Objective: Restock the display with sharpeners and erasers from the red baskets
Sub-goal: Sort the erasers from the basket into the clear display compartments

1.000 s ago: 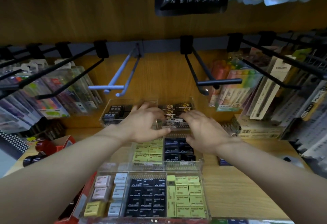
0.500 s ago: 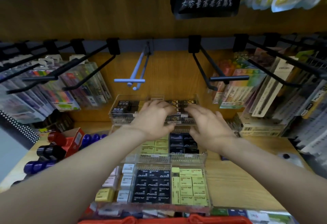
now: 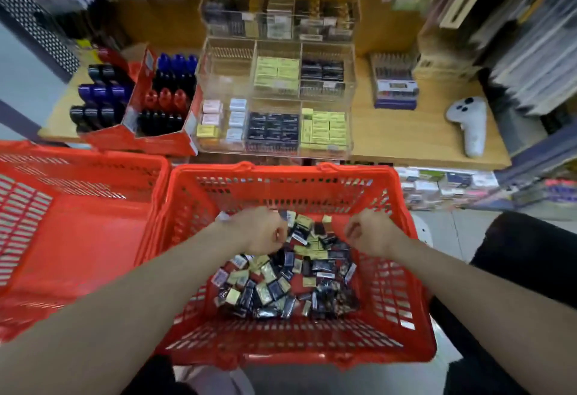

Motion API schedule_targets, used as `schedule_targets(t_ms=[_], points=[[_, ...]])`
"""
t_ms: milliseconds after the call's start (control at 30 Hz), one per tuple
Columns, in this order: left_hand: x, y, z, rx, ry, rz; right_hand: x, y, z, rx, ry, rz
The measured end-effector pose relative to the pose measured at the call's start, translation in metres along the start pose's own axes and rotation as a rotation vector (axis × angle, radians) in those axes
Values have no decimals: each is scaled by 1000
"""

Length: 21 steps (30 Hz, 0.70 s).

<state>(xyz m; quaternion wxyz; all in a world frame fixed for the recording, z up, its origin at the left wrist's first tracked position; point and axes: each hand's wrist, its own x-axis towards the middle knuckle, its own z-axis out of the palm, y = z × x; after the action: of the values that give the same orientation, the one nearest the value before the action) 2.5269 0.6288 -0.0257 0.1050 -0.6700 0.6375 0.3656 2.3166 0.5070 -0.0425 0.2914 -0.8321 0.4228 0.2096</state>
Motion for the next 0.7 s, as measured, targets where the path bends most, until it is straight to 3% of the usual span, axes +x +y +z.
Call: schedule_targets(t_ms=[233, 333, 500, 600, 700], points=[[46, -15, 103, -355, -82, -154, 19, 33, 100, 58, -120, 165], [58, -11, 133, -502, -61, -181, 26, 38, 141, -125, -161, 124], [61, -10, 160, -602, -9, -174, 28, 45, 183, -317, -82, 72], [59, -6, 160, -631, 5, -189, 26, 47, 187, -246, -20, 92], [57, 3, 158, -756, 18, -216, 21, 44, 177, 126, 91, 207]])
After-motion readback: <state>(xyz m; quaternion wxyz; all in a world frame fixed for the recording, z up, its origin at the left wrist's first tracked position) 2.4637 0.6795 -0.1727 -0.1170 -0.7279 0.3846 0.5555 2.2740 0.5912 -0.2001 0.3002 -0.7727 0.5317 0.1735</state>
